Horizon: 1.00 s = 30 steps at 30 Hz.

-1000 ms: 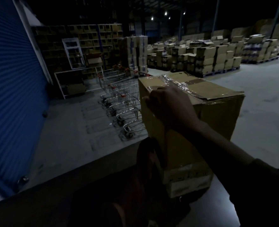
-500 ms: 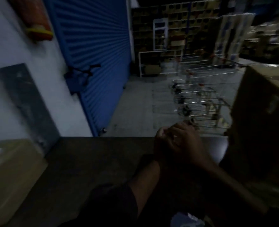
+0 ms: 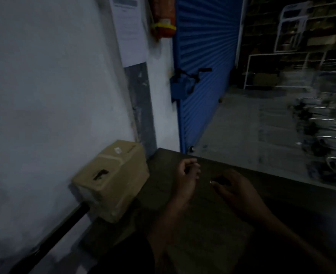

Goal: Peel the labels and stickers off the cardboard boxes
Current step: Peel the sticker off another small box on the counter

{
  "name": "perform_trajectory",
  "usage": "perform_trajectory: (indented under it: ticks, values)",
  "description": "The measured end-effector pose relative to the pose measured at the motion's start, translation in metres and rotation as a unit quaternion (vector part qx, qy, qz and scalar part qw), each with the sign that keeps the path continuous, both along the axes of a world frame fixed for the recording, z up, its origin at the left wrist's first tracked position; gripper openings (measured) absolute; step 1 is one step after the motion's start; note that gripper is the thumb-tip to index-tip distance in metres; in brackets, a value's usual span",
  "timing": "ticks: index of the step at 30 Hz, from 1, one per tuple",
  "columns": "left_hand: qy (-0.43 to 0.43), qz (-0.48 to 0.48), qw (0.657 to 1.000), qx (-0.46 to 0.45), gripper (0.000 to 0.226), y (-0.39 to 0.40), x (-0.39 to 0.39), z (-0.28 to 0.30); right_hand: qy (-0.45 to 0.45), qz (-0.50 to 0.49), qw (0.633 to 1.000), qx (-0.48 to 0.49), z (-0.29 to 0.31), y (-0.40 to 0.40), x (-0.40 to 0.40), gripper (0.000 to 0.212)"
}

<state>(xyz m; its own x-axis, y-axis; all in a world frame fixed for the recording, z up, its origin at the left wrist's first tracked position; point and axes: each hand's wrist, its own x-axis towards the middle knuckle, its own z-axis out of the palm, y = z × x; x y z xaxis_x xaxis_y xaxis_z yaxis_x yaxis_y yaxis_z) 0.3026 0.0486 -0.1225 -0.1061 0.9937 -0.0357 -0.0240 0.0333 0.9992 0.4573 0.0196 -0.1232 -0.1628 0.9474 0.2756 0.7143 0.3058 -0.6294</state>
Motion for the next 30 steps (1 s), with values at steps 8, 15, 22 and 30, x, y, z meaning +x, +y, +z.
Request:
perform_trajectory:
  ticks: [8,15,22,30]
  values:
    - [0.216,0.286,0.934,-0.013,0.022,0.079,-0.265,-0.051,0.129,0.064,0.969,-0.202,-0.05,0.057,-0.166,0.013]
    - [0.397,0.259,0.871,-0.127,0.075,0.085,-0.394,-0.069,0.123,0.072,0.949,-0.28,-0.086,0.086,-0.26,0.028]
    - [0.322,0.115,0.917,-0.203,0.075,0.084,-0.395,-0.106,0.15,0.056,0.927,-0.338,-0.105,0.101,-0.285,0.032]
    - [0.075,-0.016,0.98,-0.183,0.043,0.083,-0.312,-0.118,0.236,-0.004,0.922,-0.306,-0.1,0.107,-0.259,0.015]
